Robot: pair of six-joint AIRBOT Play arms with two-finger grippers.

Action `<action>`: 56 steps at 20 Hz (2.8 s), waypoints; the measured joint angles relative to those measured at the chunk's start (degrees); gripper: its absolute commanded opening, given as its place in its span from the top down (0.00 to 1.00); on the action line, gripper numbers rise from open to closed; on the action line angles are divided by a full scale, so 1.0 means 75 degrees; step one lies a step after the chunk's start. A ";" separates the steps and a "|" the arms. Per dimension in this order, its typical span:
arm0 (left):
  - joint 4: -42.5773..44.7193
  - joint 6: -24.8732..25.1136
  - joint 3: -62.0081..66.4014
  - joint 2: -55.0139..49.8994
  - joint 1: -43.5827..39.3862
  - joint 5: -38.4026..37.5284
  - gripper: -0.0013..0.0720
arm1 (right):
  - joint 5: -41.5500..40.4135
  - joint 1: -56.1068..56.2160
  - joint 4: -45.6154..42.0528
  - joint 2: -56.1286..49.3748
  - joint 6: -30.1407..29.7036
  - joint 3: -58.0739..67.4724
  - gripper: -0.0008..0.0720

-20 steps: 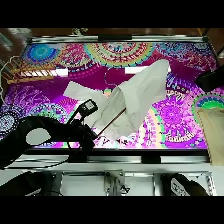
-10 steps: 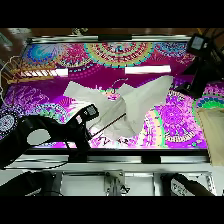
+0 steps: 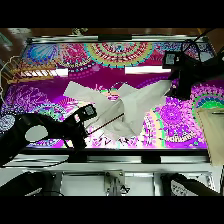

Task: Fold the shirts.

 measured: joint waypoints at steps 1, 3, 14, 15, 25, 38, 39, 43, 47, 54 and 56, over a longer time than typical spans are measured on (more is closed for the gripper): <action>0.0000 0.0064 0.0000 0.0000 0.0015 -0.0006 0.91 | -0.0035 0.0012 -0.0003 -0.0038 -0.0041 0.0000 0.09; 0.0000 0.0187 0.0000 0.0000 0.0032 -0.0035 0.91 | -0.0111 0.0032 0.0009 -0.0087 -0.0073 0.0000 0.09; 0.0137 0.0495 0.0125 -0.0003 0.0064 0.0437 0.91 | 0.0443 0.0463 -0.0283 -0.0187 -0.0251 0.0003 0.71; 0.0213 0.0516 0.0172 -0.0003 0.0079 0.0434 0.91 | 0.0554 0.0562 -0.0431 -0.0201 -0.0236 0.0000 0.88; 0.1830 0.0358 0.0361 0.0009 0.0070 0.1052 0.39 | 0.0845 0.0807 -0.0723 -0.0239 0.0254 -0.0003 0.88; 0.3311 -0.0743 0.1166 0.0020 0.1072 0.1011 0.04 | 0.1000 0.0804 -0.0857 -0.0026 0.0560 0.0000 0.88; 0.3331 -0.0764 0.1230 0.0020 0.1116 0.0915 0.04 | 0.1014 0.0816 -0.0831 0.0015 0.0574 0.0000 0.88; 0.3302 -0.1297 0.1346 0.0032 0.1265 0.0568 0.04 | 0.1017 0.0810 -0.0842 0.0239 0.0930 -0.0003 0.88; 0.2521 -0.2512 0.1370 0.0163 0.1810 0.0405 0.08 | 0.1005 0.0813 -0.0831 0.0685 0.1463 -0.0003 0.88; -0.0460 -0.3293 0.0338 0.0230 0.2681 0.1049 0.25 | 0.1008 0.0813 -0.0761 0.1679 0.2617 0.0000 0.88; -0.1600 -0.3337 -0.0259 0.0157 0.2713 0.1749 0.25 | 0.1008 0.0813 -0.0746 0.1897 0.2990 0.0000 0.88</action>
